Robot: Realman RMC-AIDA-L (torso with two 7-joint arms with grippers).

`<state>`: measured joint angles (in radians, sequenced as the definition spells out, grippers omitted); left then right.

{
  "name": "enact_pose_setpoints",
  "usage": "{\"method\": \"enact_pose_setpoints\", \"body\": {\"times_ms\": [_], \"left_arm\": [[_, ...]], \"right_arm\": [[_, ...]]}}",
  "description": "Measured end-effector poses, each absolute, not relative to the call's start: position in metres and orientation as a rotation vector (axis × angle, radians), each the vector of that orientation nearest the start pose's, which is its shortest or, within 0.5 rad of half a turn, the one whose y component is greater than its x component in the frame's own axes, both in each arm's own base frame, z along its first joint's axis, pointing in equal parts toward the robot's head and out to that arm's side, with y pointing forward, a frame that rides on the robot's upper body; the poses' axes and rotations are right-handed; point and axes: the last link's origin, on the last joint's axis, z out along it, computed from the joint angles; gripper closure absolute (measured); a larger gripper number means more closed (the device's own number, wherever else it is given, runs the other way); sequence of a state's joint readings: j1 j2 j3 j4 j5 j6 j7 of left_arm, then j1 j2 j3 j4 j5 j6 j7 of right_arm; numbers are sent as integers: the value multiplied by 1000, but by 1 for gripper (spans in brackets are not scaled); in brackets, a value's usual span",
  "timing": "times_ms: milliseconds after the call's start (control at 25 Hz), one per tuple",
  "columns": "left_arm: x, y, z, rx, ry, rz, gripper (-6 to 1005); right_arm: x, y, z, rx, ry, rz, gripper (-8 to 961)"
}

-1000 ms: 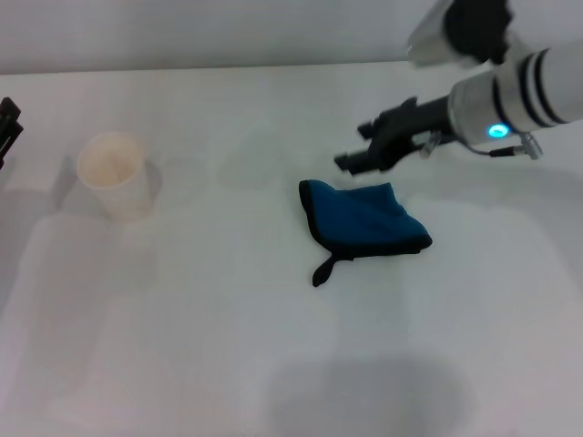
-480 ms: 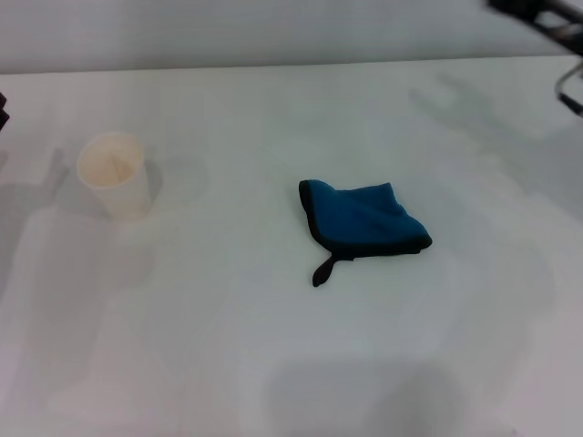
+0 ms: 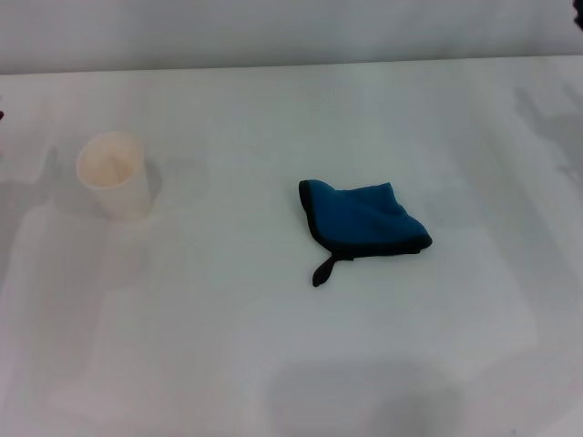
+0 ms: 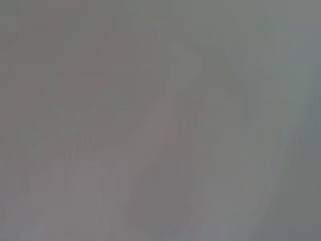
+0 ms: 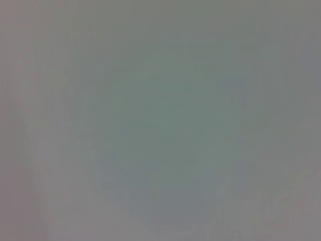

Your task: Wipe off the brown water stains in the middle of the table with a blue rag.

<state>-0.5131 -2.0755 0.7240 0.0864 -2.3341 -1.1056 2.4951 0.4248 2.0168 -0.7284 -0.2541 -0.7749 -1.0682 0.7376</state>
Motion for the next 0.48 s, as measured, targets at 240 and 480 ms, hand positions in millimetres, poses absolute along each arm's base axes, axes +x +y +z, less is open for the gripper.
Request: {"method": "enact_pose_setpoints", "body": {"times_ms": [240, 480], "left_arm": [[-340, 360, 5, -1593, -844, -838, 138], [-340, 361, 8, -1571, -847, -841, 139]], "right_arm": [[379, 352, 63, -1397, 735, 707, 79], [379, 353, 62, -1391, 729, 689, 79]]}}
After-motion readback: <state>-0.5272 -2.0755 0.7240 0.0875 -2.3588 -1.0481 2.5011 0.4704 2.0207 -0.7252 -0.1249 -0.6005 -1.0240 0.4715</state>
